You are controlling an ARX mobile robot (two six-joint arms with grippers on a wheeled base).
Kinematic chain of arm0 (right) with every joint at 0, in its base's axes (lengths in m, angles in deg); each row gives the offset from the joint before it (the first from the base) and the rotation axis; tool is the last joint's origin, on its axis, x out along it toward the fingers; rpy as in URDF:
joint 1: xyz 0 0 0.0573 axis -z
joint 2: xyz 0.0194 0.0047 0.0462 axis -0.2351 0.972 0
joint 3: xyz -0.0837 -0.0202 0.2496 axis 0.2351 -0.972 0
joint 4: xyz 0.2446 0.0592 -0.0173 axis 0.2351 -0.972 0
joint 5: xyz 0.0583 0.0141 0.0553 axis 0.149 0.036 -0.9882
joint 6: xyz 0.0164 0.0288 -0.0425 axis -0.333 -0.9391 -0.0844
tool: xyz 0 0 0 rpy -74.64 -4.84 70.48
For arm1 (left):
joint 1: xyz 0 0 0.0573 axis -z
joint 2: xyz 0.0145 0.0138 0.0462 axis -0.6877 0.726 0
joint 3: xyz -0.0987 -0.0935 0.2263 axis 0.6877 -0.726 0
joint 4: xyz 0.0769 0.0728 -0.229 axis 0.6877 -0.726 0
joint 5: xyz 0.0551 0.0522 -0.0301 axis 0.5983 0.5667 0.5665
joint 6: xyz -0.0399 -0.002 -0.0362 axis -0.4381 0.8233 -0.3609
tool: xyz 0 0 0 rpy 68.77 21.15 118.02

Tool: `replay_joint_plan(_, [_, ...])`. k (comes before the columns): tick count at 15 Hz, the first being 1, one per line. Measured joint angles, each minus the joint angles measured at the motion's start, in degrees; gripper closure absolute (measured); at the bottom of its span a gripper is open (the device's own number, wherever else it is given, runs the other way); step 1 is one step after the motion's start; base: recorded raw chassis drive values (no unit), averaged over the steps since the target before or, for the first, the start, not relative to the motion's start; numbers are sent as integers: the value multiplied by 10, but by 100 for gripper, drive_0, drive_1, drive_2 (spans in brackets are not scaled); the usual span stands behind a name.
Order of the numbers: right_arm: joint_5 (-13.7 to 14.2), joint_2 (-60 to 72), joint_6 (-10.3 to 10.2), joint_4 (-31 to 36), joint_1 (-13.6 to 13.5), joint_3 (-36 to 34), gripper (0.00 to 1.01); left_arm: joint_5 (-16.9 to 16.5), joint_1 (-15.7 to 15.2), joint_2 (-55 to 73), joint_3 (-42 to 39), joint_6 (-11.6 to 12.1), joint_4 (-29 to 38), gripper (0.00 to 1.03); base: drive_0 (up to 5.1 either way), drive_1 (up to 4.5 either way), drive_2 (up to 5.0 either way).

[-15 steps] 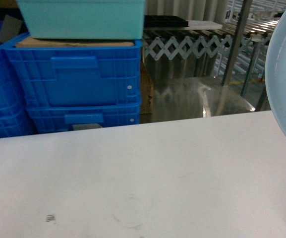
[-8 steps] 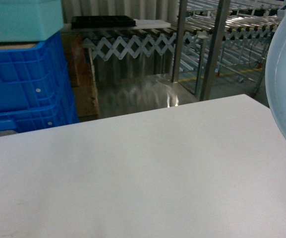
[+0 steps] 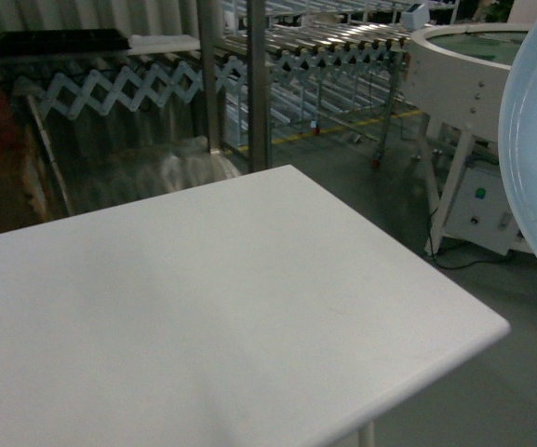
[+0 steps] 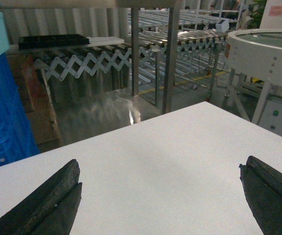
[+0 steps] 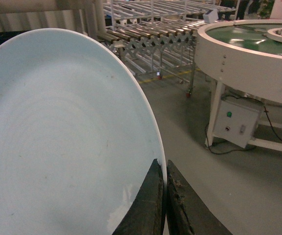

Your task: Place blue tray on left shelf second layer neatly

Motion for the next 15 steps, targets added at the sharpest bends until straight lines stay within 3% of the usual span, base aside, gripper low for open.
replay_joint_plan(15, [0,0,1,-3,0,0,99,-1,0,0,0,0,2,5,345,-401,-401])
